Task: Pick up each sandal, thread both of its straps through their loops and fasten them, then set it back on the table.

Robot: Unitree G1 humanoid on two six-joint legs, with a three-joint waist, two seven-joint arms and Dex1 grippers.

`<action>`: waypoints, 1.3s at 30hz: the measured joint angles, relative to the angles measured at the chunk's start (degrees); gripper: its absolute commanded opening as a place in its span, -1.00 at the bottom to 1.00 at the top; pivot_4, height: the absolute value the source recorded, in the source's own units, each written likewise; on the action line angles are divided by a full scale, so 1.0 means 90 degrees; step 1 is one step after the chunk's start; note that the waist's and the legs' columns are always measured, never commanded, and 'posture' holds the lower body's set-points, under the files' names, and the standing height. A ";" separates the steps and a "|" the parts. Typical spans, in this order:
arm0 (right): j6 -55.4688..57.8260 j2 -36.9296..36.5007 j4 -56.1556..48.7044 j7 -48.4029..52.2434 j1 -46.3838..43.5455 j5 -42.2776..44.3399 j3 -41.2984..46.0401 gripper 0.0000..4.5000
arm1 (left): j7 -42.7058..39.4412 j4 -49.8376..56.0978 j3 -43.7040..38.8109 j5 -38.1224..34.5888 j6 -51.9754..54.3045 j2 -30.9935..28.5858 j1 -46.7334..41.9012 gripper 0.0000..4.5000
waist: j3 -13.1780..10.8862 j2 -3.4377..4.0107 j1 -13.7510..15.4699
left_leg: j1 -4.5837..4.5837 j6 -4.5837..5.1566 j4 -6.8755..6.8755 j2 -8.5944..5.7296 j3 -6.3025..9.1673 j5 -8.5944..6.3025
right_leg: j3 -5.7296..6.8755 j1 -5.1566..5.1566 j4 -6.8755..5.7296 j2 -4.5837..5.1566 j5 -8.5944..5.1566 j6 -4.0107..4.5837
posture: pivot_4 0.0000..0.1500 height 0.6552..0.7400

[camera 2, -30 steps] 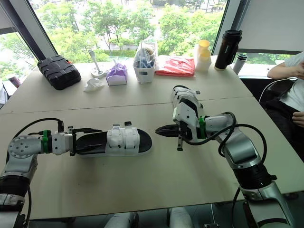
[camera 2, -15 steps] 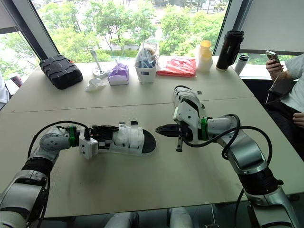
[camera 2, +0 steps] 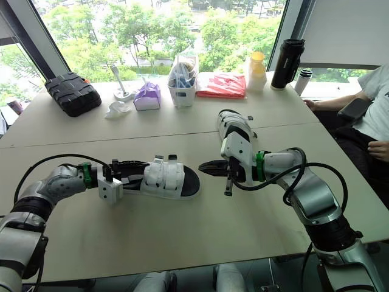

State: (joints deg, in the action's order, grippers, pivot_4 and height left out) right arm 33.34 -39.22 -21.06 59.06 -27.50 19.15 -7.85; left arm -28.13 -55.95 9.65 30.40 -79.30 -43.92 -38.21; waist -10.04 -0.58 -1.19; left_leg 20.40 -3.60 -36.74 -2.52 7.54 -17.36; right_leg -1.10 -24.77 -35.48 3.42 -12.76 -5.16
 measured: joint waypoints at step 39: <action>-0.0285 0.0006 0.0124 -0.0019 -0.0117 -0.0042 -0.0312 -1.00 | 0.3511 -0.0438 0.1908 0.2537 -0.0089 0.0500 -0.1851 0.96 | 0.0000 -0.0001 0.0048 | 0.0011 0.0011 -0.0036 -0.0020 -0.0002 -0.0006 | 0.0001 0.0011 -0.0003 0.0014 0.0007 -0.0012 | 1.00 1.00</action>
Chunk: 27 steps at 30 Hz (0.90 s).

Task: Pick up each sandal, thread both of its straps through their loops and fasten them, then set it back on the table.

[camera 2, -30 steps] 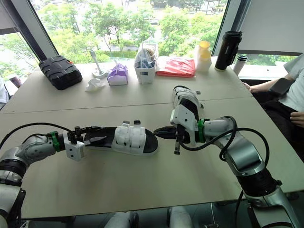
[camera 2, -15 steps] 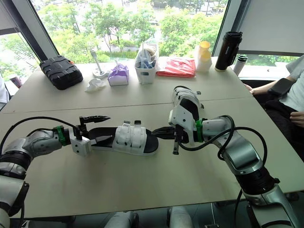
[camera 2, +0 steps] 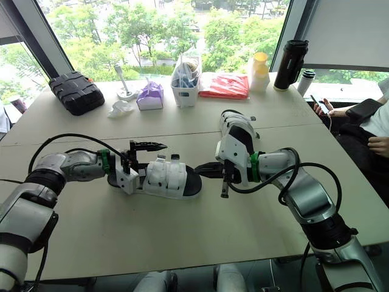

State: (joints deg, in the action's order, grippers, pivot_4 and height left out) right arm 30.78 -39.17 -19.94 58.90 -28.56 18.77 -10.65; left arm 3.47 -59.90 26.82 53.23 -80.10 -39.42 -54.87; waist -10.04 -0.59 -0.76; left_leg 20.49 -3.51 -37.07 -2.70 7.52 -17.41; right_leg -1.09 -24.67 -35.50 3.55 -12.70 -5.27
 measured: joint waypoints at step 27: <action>-0.0154 0.0060 0.0022 -0.0077 0.0033 -0.0082 -0.0192 -1.00 | 0.0111 -0.1139 0.0010 -0.0459 0.4213 0.0478 -0.0458 -0.99 | -0.0003 -0.0005 -0.0053 | -0.0011 0.0003 -0.0028 -0.0013 0.0004 0.0000 | -0.0004 -0.0002 -0.0058 0.0001 -0.0002 -0.0007 | 1.00 1.00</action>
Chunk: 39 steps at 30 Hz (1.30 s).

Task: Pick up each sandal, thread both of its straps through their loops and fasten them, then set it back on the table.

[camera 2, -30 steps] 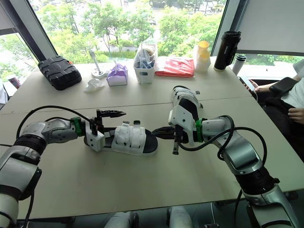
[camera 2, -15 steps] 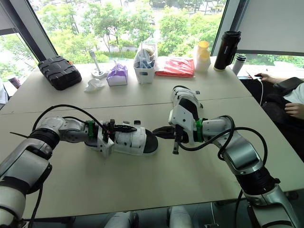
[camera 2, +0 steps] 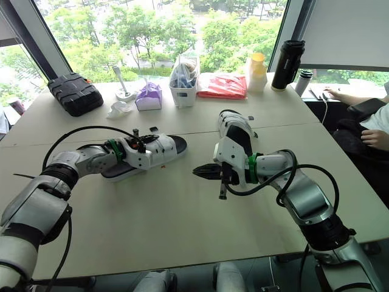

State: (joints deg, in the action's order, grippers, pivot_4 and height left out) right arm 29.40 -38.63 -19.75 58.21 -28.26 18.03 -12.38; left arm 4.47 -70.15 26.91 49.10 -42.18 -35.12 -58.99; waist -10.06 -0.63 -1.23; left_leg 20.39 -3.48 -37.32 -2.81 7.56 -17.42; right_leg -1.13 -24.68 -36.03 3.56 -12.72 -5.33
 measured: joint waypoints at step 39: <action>-0.0306 0.0366 0.0413 0.0165 -0.0297 -0.0241 -0.0336 -1.00 | -0.2261 0.1742 -0.1437 -0.2566 0.3366 -0.0027 0.0895 0.98 | 0.0004 -0.0001 0.0022 | 0.0000 -0.0002 -0.0007 -0.0015 0.0001 0.0000 | -0.0019 -0.0004 -0.0006 0.0015 0.0000 0.0000 | 1.00 1.00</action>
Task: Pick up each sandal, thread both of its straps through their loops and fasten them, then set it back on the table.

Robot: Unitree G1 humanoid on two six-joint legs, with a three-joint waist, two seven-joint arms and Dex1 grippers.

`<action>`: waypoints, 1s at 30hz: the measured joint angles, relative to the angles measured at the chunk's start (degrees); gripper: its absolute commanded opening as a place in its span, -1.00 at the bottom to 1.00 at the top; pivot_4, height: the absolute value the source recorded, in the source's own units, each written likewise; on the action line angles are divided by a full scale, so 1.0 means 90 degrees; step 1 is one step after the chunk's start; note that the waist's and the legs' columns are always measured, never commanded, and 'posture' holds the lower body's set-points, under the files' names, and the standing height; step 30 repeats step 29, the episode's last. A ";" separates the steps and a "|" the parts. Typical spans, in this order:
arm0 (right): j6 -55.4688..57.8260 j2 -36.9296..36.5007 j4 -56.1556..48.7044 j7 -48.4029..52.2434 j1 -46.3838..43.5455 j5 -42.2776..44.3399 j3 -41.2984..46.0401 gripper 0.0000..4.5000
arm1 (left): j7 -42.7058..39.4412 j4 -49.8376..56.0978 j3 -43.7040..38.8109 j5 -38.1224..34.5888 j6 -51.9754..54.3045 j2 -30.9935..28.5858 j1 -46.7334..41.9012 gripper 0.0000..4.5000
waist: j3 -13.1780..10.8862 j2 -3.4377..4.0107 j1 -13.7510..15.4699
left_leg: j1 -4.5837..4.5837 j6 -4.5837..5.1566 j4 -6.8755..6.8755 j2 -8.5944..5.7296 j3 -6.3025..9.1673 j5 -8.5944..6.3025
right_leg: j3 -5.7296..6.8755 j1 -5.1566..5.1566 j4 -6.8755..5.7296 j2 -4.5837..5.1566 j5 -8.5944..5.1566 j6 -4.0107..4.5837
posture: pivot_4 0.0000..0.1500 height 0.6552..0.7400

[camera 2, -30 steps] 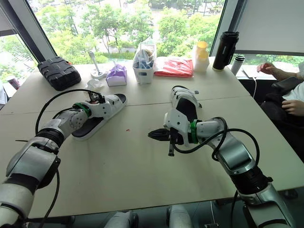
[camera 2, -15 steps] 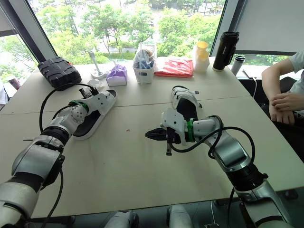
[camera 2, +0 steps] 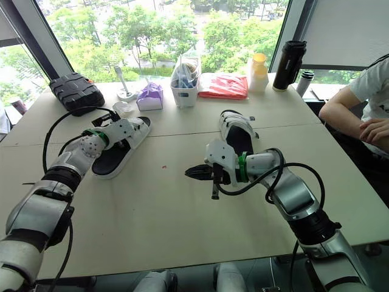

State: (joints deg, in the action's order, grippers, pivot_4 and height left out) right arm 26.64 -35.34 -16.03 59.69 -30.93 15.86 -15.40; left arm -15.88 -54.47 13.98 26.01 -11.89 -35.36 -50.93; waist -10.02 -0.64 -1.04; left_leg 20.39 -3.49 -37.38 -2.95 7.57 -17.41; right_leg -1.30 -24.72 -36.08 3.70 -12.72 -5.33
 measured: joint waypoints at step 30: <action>0.0178 -0.0694 0.0687 0.0340 -0.0529 0.0459 0.1079 -1.00 | -0.3263 0.9900 -0.4475 -0.6595 0.6357 -0.0854 0.6583 0.98 | -0.0004 0.0001 0.0018 | -0.0005 0.0002 0.0000 0.0045 -0.0013 -0.0002 | -0.0005 0.0006 0.0007 -0.0017 -0.0003 0.0008 | 1.00 1.00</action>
